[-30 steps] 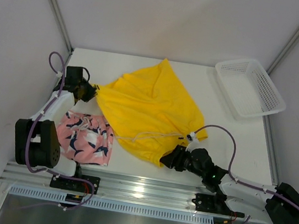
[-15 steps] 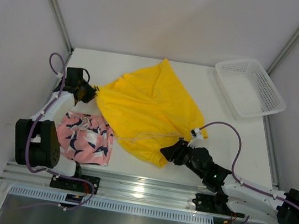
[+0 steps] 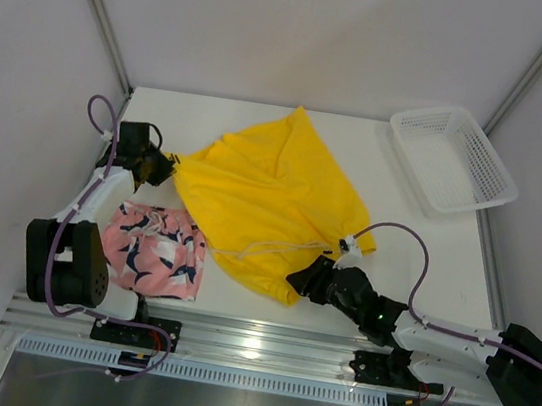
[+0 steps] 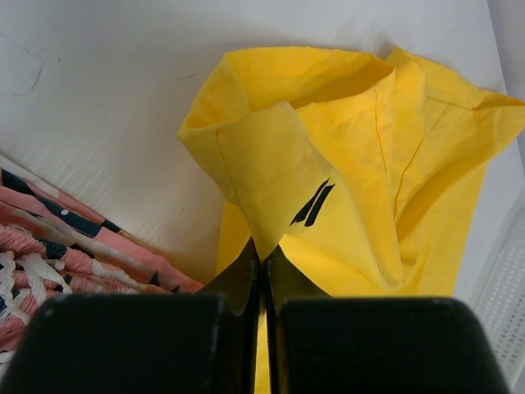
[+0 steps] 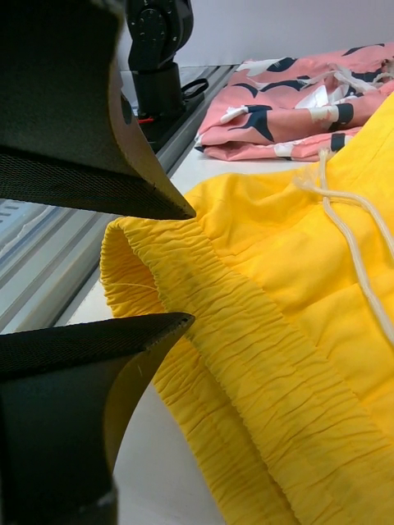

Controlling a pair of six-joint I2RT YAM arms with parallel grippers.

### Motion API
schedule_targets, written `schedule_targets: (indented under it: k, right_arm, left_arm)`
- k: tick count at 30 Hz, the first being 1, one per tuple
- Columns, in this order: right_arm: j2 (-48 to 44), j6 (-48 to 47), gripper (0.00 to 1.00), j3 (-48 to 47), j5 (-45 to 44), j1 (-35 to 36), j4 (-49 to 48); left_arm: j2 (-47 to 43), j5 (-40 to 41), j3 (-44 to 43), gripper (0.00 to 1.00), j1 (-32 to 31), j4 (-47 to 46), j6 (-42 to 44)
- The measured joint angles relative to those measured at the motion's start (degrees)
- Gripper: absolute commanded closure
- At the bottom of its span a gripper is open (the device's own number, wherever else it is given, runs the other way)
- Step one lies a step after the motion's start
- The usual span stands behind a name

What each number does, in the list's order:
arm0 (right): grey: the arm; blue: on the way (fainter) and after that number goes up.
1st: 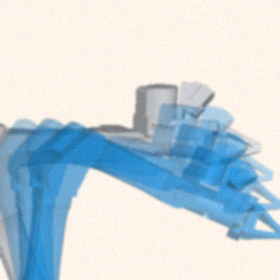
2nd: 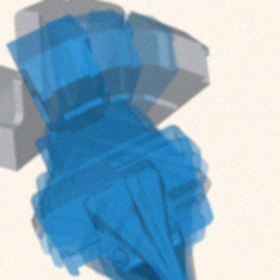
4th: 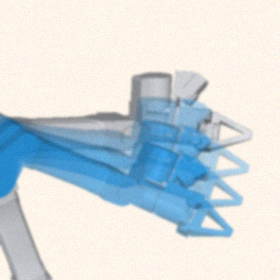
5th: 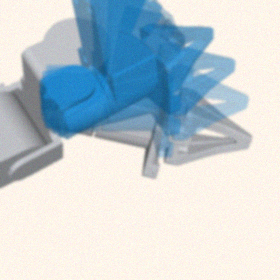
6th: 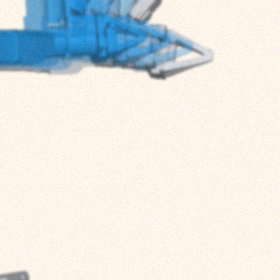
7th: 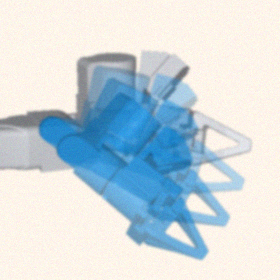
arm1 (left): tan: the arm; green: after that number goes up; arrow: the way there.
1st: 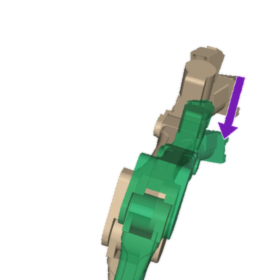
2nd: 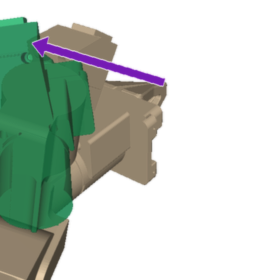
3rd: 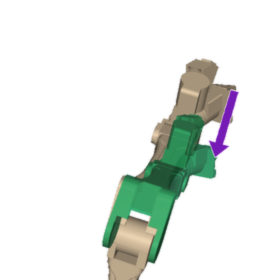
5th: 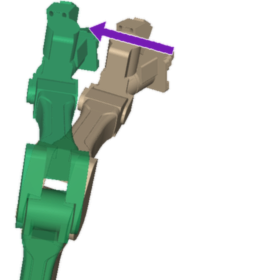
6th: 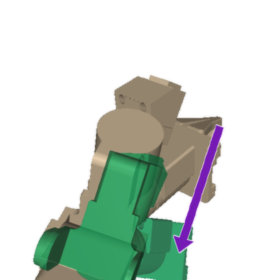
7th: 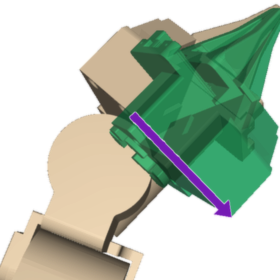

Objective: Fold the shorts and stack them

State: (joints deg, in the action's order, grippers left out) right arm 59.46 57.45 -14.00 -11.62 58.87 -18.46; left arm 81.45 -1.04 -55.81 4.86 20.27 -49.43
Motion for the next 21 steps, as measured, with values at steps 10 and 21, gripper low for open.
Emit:
schedule_targets:
  k: [10, 21]
  right_arm:
    - [-1.9, 4.7, 0.48, -0.2, -4.5, 2.8, 3.4]
    - [-6.1, 7.5, 0.46, 0.1, -7.7, 4.1, 6.0]
  left_arm:
    - [-0.5, 0.0, 0.0, 1.0, 0.0, 0.0, 0.0]
    - [-0.5, 1.0, 0.0, 1.0, 0.0, 0.0, 0.0]
